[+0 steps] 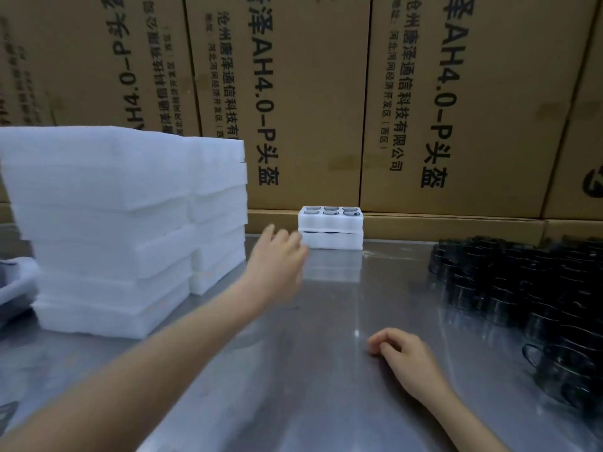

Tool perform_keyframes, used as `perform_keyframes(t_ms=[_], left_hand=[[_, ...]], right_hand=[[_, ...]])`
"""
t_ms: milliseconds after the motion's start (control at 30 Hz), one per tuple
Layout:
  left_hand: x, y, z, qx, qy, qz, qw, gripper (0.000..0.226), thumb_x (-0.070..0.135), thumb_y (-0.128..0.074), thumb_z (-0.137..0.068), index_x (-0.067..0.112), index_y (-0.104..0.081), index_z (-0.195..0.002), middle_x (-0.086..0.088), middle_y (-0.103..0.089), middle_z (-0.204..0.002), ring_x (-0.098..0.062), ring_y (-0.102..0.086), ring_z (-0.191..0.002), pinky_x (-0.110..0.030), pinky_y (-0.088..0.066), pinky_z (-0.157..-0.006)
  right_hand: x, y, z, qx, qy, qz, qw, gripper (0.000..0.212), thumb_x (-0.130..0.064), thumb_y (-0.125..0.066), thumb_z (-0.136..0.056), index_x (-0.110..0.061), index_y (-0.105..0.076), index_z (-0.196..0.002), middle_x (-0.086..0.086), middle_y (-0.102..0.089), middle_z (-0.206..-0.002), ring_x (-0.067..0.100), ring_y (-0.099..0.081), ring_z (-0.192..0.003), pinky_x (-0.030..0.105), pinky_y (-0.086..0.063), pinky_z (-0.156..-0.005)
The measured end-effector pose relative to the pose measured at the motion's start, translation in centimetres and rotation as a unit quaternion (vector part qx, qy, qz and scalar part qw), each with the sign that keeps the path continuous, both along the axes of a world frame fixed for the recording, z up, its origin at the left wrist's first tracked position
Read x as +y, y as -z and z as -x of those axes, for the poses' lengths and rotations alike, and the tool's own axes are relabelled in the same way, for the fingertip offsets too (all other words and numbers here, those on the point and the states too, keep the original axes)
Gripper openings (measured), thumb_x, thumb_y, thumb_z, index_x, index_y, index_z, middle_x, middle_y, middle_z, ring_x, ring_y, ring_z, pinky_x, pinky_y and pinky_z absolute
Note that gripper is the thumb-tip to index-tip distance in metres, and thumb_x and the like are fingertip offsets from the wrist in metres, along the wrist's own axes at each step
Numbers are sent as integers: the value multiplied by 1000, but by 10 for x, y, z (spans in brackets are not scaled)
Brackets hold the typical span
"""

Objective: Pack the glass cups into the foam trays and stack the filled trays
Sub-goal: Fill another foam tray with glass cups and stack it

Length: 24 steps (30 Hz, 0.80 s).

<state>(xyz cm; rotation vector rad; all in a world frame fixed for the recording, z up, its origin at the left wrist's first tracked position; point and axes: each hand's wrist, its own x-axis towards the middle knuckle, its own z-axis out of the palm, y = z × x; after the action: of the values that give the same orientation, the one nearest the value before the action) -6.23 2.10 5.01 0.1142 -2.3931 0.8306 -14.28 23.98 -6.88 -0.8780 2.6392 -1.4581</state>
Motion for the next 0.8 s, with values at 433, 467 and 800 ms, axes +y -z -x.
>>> perform_keyframes(t_ms=[433, 467, 800], left_hand=[[-118, -129, -40, 111, -477, -11, 872, 50, 26, -39, -95, 10, -31, -142, -15, -31, -145, -38, -26, -136, -59, -12, -112], [-118, -130, -41, 119, -464, -13, 878, 47, 23, -42, -94, 9, -34, -138, -14, -37, -139, -36, -31, -132, -57, -14, -112], [-123, -155, -60, 137, -467, -41, 872, 24, 18, -55, -83, 15, -55, -106, -8, -53, -106, -24, -44, -101, -29, -32, -86]], right_hand=[[-4, 0, 3, 6, 10, 11, 1000, 45, 9, -53, -79, -31, -64, -63, -17, -68, -63, 7, -65, -75, 27, -49, -79], [-4, 0, 3, 5, 10, 11, 1000, 45, 9, -53, -79, -31, -64, -63, -16, -68, -63, 8, -65, -75, 28, -49, -79], [-3, -2, -1, 4, 9, 1, 1000, 40, 5, -54, -81, -31, -66, -66, -12, -70, -68, 7, -66, -77, 29, -50, -82]])
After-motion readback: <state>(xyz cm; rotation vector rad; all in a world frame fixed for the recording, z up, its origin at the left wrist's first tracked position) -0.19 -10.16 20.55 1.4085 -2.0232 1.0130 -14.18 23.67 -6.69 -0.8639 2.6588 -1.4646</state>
